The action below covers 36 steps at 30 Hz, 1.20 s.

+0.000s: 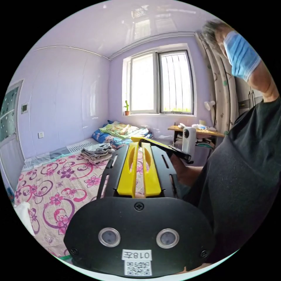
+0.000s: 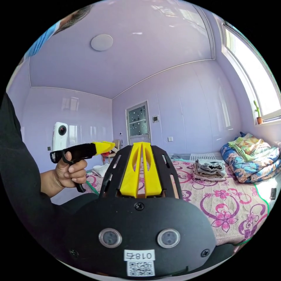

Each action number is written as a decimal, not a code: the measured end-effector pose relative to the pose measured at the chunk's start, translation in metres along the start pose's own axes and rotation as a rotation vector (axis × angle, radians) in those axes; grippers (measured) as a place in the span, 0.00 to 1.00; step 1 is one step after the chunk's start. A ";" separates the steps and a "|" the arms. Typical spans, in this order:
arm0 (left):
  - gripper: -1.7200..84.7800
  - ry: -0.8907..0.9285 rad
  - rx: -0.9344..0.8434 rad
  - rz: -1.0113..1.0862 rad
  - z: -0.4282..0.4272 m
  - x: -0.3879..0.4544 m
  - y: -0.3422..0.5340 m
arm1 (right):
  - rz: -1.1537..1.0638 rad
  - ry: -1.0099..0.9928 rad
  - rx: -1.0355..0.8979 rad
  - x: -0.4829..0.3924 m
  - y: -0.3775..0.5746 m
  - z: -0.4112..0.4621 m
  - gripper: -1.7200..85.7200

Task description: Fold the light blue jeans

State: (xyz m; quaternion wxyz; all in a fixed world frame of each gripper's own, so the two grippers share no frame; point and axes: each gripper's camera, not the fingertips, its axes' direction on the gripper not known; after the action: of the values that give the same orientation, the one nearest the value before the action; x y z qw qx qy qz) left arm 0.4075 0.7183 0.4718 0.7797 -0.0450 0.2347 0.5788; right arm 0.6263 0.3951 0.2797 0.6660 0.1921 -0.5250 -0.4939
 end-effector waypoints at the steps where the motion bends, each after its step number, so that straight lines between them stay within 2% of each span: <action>1: 0.02 -0.028 -0.026 0.041 0.004 0.002 -0.011 | 0.002 -0.028 -0.015 0.001 -0.003 0.001 0.02; 6: 0.01 -0.126 -0.110 -0.018 0.025 -0.020 -0.040 | 0.129 -0.051 -0.137 0.026 -0.004 0.015 0.02; 12: 0.01 -0.249 -0.153 -0.384 0.038 -0.085 -0.038 | 0.351 -0.036 -0.293 0.094 0.018 0.033 0.02; 14: 0.01 -0.325 -0.223 -0.544 0.046 -0.108 -0.037 | 0.363 -0.004 -0.342 0.108 0.019 0.036 0.02; 17: 0.01 -0.359 -0.283 -0.598 0.059 -0.122 -0.051 | 0.360 0.063 -0.375 0.121 0.014 0.036 0.02; 22: 0.01 -0.326 -0.324 -0.545 0.093 -0.129 -0.102 | 0.350 0.129 -0.395 0.138 -0.014 0.042 0.02; 27: 0.01 -0.311 -0.372 -0.382 0.150 -0.149 -0.184 | 0.342 0.199 -0.332 0.186 -0.062 0.056 0.02; 32: 0.01 -0.309 -0.418 -0.109 0.276 -0.188 -0.312 | 0.413 0.314 -0.349 0.272 -0.079 0.085 0.01; 36: 0.04 -0.308 -0.494 0.083 0.398 -0.202 -0.385 | 0.357 0.358 -0.358 0.312 -0.065 0.082 0.03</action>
State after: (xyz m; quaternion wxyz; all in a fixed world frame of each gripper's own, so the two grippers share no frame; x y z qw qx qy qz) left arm 0.8435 0.5512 0.8315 0.7471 -0.1355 -0.0329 0.6499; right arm 0.5119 0.1202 0.4190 0.8475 0.0603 -0.3292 -0.4120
